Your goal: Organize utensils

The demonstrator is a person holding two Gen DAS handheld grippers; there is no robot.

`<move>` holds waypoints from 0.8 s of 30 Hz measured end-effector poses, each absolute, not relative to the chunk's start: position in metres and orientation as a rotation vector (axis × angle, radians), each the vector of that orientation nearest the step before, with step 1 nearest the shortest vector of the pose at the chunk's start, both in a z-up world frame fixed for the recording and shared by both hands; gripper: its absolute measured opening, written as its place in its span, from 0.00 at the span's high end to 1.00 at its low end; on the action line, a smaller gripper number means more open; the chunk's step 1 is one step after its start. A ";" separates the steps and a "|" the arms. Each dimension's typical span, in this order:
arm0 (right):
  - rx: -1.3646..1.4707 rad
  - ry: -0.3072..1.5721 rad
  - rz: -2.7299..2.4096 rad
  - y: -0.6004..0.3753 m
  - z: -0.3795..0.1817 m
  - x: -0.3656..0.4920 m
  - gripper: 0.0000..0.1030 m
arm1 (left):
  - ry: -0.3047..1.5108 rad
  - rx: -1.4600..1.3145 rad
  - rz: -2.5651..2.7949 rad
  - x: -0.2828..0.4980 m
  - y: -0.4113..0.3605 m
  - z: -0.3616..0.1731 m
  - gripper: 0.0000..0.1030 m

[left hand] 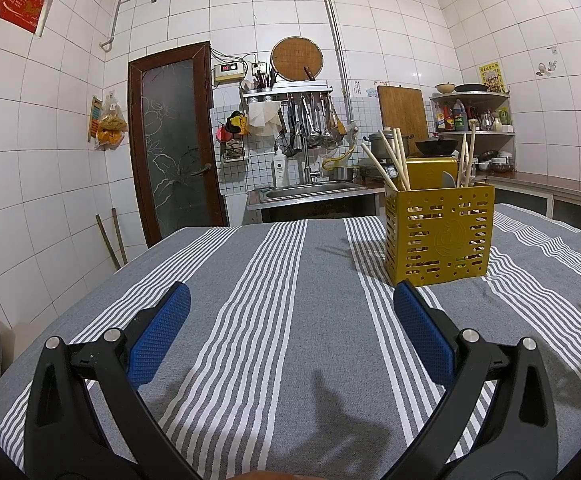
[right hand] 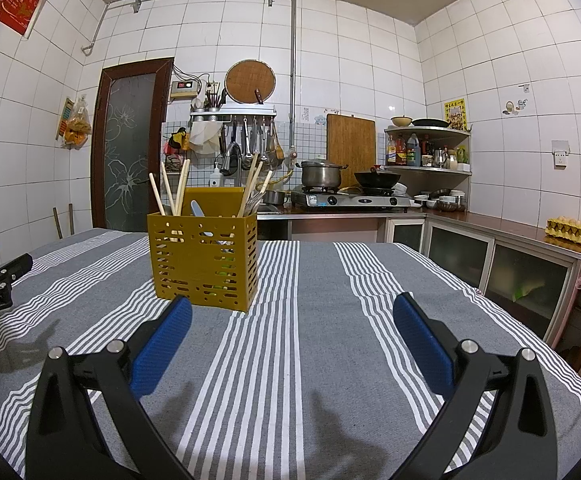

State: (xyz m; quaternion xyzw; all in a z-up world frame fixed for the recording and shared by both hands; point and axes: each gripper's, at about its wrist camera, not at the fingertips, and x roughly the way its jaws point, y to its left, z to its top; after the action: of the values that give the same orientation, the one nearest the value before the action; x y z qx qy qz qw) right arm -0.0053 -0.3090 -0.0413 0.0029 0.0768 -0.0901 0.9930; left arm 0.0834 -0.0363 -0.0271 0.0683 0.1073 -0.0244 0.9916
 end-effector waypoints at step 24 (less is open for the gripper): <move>0.006 0.155 -0.181 -0.309 -0.041 -0.005 0.05 | 0.218 0.136 -0.050 0.084 -0.036 -0.027 0.05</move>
State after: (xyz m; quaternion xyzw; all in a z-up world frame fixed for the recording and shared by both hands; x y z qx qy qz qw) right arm -0.0052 -0.3088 -0.0415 0.0029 0.0771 -0.0902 0.9929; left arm 0.0841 -0.0364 -0.0275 0.0678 0.1086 -0.0248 0.9915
